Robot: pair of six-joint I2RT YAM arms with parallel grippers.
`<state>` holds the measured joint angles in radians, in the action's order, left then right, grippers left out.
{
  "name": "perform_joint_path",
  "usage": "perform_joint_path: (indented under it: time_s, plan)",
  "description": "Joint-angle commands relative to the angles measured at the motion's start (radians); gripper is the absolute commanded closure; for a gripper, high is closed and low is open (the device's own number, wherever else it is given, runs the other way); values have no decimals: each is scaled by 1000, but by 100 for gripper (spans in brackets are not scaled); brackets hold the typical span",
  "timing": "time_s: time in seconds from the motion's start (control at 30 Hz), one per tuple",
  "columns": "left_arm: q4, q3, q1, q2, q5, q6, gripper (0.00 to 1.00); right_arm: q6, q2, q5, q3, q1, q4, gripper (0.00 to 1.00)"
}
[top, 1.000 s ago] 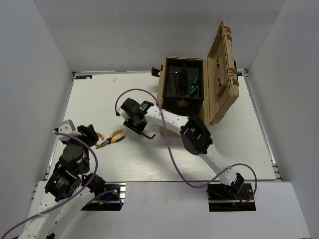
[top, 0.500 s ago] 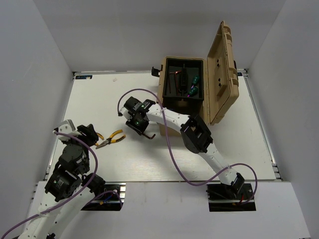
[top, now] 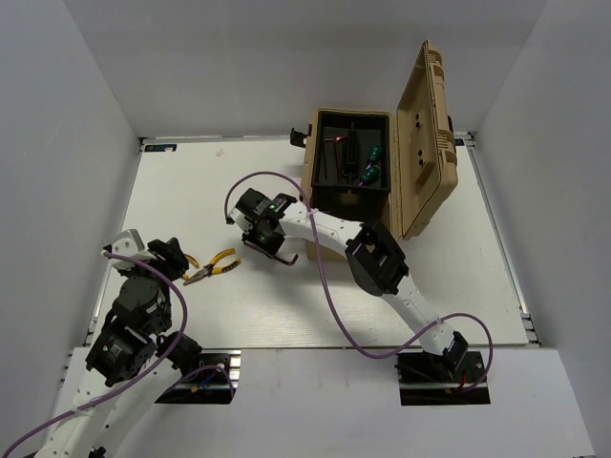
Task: Sort the tools into containers
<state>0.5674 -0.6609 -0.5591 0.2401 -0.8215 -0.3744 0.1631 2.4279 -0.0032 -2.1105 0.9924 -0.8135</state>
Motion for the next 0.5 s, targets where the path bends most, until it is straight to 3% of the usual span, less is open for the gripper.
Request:
perform_joint_path:
  time_s: [0.0,0.3,0.47]
  plan:
    - [-6,4,-1,2,13,9,39,-36,28,-41,40,18,-96,100]
    - [-6,4,-1,2,13,9,39,-102,-139,-291,-60,14,-139,100]
    - [-15,4,-1,11,22,19,39,-119,-219,-357,-108,8,-139,100]
